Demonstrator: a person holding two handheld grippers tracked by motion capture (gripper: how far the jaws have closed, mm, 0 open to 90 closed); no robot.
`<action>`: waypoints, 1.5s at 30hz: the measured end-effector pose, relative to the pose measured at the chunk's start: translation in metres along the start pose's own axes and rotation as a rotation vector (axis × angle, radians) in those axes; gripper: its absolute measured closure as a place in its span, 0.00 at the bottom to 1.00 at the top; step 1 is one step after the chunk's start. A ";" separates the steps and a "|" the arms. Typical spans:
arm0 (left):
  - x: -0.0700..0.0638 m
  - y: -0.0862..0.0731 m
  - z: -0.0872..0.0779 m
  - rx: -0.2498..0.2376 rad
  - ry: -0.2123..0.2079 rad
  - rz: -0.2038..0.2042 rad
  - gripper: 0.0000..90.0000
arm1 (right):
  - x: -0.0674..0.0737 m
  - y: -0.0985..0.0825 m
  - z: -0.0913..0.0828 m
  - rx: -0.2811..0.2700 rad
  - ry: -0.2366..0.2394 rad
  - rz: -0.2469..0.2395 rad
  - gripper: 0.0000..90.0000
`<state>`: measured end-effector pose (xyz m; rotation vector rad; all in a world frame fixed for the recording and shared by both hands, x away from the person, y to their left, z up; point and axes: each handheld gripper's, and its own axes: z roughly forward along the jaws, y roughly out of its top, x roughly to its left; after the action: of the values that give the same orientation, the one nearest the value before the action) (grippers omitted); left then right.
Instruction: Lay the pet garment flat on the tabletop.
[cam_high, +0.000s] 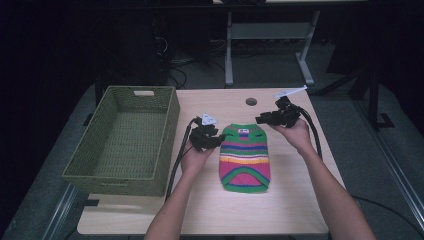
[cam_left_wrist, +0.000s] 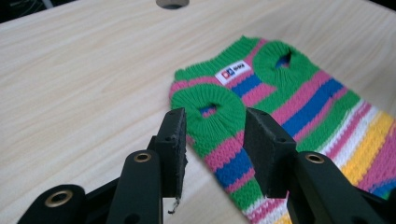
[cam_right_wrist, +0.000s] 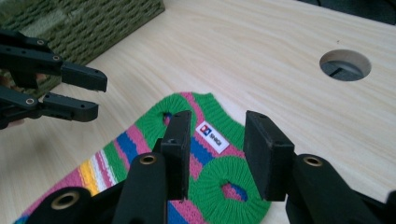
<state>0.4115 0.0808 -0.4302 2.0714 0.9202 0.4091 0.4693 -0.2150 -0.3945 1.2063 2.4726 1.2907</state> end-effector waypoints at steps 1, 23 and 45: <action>0.000 0.000 0.000 -0.005 -0.003 -0.004 0.65 | -0.001 -0.001 0.000 0.007 0.003 0.000 0.66; -0.005 0.000 -0.011 -0.036 -0.090 -0.015 0.50 | -0.018 -0.036 -0.011 0.036 0.132 0.045 0.58; -0.008 -0.019 -0.030 -0.033 -0.109 -0.040 0.37 | -0.013 -0.065 -0.024 0.061 0.174 0.049 0.47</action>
<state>0.3800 0.0998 -0.4266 2.0209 0.8827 0.2847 0.4289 -0.2606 -0.4304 1.2236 2.6366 1.3984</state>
